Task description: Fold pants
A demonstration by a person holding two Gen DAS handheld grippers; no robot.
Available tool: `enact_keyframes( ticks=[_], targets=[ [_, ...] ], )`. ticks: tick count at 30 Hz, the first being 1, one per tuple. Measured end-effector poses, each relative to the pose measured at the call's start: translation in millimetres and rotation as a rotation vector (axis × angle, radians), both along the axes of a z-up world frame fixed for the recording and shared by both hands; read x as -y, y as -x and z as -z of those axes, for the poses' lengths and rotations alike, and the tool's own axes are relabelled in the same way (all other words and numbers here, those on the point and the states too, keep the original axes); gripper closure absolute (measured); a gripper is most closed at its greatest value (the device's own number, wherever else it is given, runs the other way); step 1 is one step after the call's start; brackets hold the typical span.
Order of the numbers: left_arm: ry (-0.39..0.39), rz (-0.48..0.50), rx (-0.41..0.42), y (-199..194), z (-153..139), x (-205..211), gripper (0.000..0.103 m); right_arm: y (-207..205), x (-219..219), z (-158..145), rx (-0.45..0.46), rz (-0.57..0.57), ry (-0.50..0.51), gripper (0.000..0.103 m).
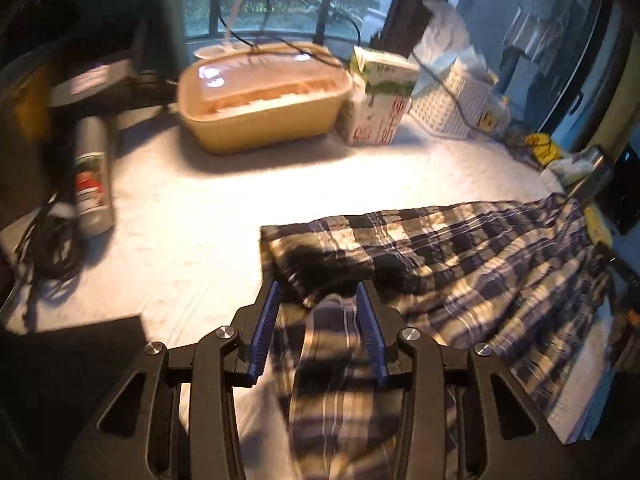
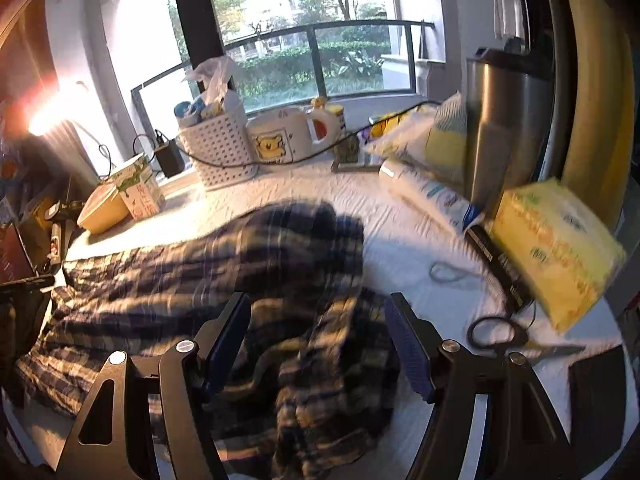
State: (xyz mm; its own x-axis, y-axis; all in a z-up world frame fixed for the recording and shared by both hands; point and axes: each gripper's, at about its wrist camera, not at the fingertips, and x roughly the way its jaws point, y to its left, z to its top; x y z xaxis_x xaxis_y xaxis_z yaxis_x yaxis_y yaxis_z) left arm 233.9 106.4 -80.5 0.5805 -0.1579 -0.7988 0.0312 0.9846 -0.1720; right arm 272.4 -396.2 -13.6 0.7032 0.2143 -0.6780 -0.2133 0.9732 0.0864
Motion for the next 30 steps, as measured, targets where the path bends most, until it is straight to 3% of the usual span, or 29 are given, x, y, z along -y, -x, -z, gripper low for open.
enact_keyframes(
  ticks=[3,7,9,10,16,23,26,30],
  targets=[
    [-0.083,-0.047,0.009,-8,6,1,0.063,-6,0,-3,0.005,0.000,0.007,0.031],
    [-0.043,-0.019,0.013,-14,7,-1,0.064,-17,-3,4,-0.011,0.000,0.006,0.031],
    [-0.044,0.001,0.029,-15,6,0,0.097,-22,-5,8,-0.022,-0.004,0.006,0.031],
    [-0.052,0.013,0.027,-18,6,1,0.103,-24,-7,9,-0.025,-0.006,0.006,0.031],
    [-0.122,0.018,0.107,-22,-7,-1,0.103,-35,-15,11,-0.029,-0.020,0.004,0.032],
    [-0.185,-0.009,0.060,-45,3,-19,0.100,-41,-29,9,-0.029,-0.053,0.011,0.031],
    [-0.280,-0.081,0.052,-50,6,-24,0.100,-38,-36,14,-0.043,-0.081,0.047,0.032],
    [-0.210,-0.141,0.058,-36,-7,-39,0.100,-31,-29,21,-0.060,-0.054,0.066,0.032]
  ],
)
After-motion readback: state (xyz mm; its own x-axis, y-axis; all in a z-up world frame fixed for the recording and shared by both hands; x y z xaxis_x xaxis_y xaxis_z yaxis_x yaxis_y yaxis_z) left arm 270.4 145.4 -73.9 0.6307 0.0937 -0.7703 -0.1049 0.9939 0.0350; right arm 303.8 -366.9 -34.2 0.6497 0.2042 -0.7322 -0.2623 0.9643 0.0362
